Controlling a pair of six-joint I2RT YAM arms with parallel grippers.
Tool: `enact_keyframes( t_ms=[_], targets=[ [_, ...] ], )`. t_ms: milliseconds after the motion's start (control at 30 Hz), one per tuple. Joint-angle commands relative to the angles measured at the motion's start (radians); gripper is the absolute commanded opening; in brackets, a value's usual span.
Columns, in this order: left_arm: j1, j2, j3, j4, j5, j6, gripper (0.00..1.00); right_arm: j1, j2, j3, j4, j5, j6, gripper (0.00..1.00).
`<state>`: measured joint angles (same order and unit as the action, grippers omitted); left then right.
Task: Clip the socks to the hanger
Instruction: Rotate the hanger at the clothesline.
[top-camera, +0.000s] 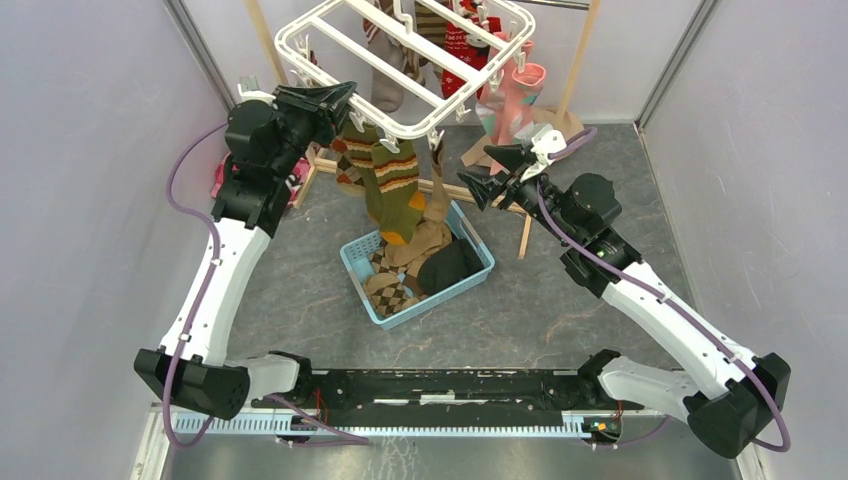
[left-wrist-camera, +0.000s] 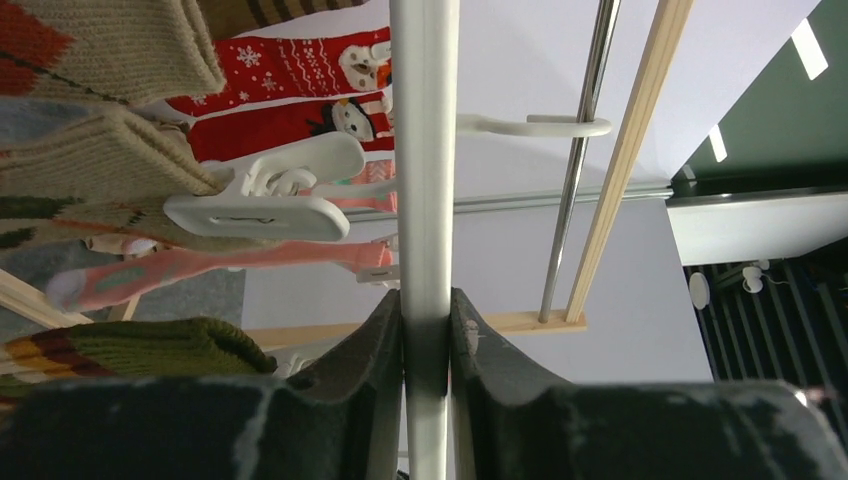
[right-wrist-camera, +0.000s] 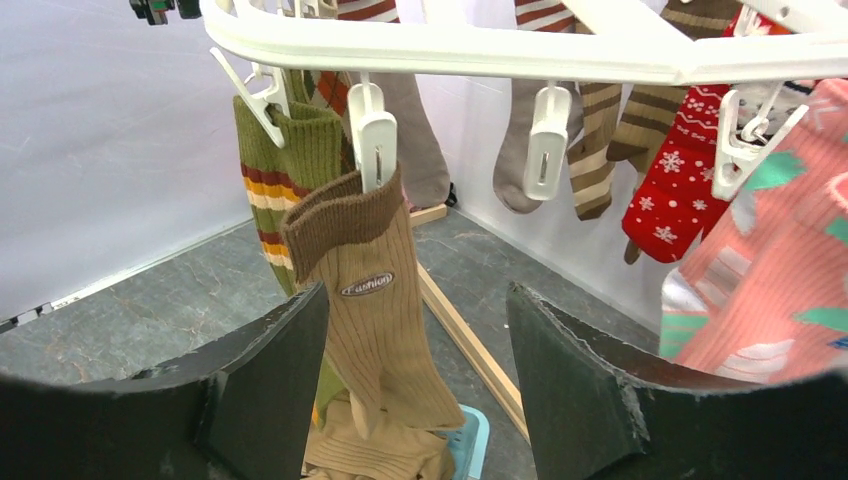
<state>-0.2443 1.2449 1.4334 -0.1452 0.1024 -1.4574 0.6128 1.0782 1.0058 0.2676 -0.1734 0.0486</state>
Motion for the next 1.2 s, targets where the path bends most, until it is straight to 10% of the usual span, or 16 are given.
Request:
enact_keyframes(
  t_ms=[0, 933, 1167],
  targets=[
    [0.056, 0.002, 0.035, 0.039, -0.002, 0.032, 0.31, -0.003, -0.041, -0.017, 0.017, 0.015, -0.032, 0.72],
    [0.396, 0.012, 0.116, 0.042, 0.141, 0.401, 0.71, -0.003, -0.048, -0.039, 0.063, -0.155, -0.040, 0.75],
    [0.396, -0.138, -0.064, 0.296, 0.425, 0.580, 0.78, -0.004, -0.045, -0.056, 0.073, -0.189, -0.074, 0.75]
  ],
)
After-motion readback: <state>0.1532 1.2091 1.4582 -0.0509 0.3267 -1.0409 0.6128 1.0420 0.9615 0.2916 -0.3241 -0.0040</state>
